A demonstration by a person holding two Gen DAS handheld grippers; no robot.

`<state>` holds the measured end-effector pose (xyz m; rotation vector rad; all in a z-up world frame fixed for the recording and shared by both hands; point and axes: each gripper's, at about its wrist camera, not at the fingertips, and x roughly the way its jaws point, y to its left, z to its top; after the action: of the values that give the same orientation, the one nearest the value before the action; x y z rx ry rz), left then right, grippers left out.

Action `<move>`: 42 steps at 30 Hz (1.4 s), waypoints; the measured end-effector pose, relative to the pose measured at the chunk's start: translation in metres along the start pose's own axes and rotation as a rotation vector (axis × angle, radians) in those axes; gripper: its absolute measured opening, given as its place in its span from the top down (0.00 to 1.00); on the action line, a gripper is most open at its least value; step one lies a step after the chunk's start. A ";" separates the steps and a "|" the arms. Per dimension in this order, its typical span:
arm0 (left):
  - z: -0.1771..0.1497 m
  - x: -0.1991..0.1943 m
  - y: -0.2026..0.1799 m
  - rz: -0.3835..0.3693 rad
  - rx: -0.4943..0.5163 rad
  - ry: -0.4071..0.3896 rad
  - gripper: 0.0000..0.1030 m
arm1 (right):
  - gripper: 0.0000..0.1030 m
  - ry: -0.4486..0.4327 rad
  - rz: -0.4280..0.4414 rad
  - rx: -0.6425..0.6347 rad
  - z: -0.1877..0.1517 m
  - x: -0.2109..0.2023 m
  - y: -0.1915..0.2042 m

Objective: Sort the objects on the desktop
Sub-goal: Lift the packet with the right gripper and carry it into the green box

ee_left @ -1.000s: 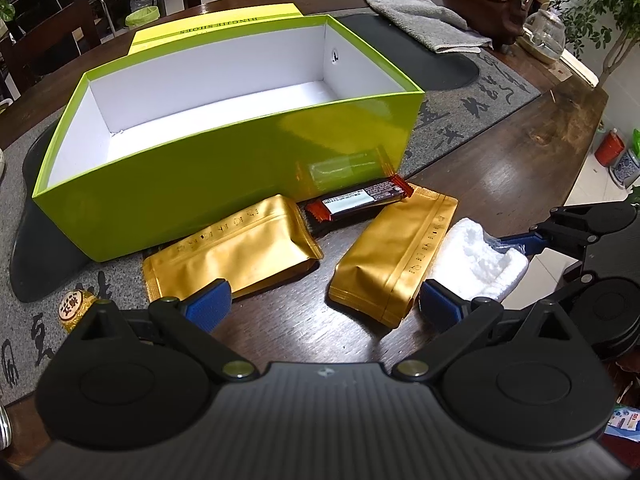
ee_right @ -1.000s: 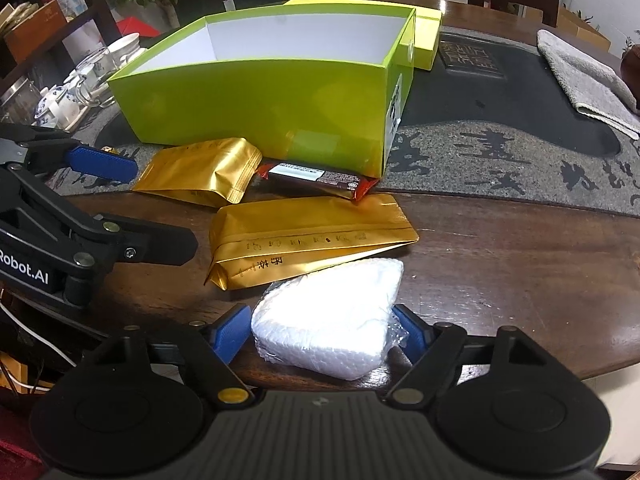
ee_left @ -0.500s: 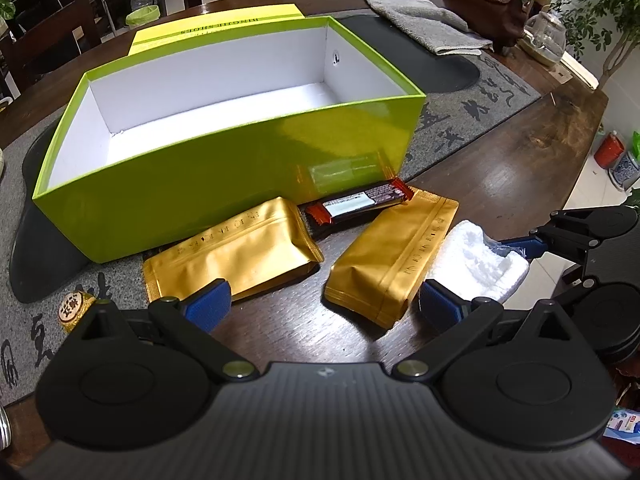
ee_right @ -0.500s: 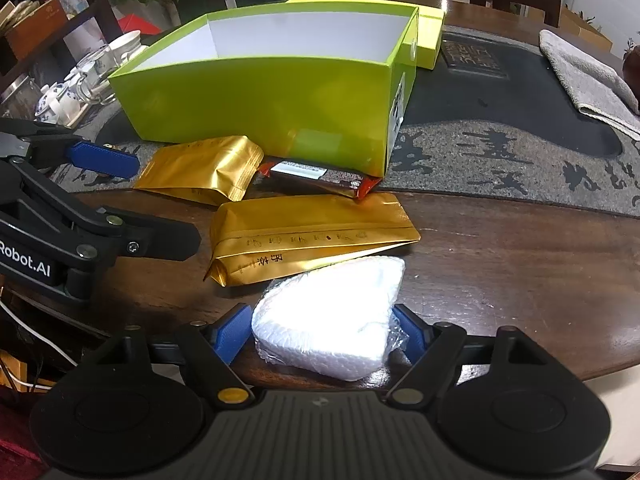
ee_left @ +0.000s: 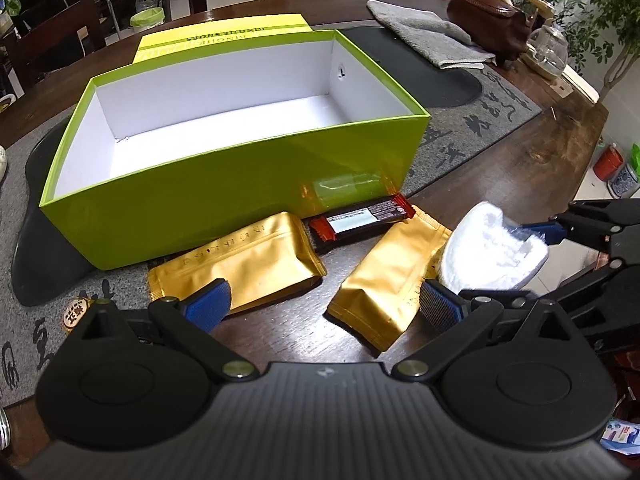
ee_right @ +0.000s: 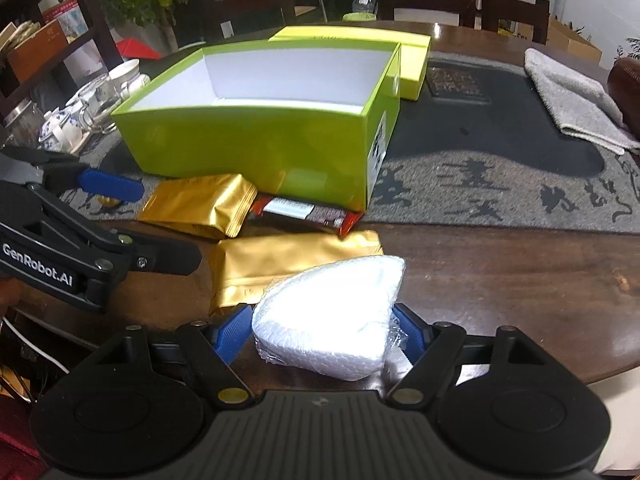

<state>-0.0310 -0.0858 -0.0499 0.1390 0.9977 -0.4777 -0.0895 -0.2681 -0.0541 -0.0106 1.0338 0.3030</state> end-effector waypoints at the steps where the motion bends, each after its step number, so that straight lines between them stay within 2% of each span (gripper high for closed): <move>1: 0.001 -0.001 0.001 0.002 -0.002 -0.003 0.02 | 0.25 -0.007 0.000 0.003 0.002 -0.001 -0.001; 13: 0.017 -0.013 0.013 0.025 -0.022 -0.048 0.02 | 0.25 -0.083 0.008 -0.027 0.029 -0.017 0.005; 20: 0.036 -0.027 0.020 0.004 -0.030 -0.087 0.02 | 0.25 -0.115 0.010 -0.074 0.045 -0.023 0.015; 26: 0.054 -0.031 0.015 -0.054 -0.006 -0.104 0.02 | 0.25 -0.161 0.031 -0.115 0.061 -0.028 0.027; 31: 0.064 -0.027 0.018 -0.142 -0.027 -0.093 0.02 | 0.25 -0.202 0.044 -0.149 0.073 -0.029 0.036; 39: 0.077 -0.022 0.023 -0.233 -0.001 -0.080 0.02 | 0.24 -0.254 0.107 -0.209 0.079 -0.028 0.041; 42: 0.079 -0.018 0.029 -0.292 -0.021 -0.070 0.09 | 0.24 -0.291 0.134 -0.237 0.080 -0.029 0.044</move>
<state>0.0350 -0.0800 0.0049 -0.0437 0.9578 -0.7339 -0.0465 -0.2212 0.0180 -0.1084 0.7063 0.5325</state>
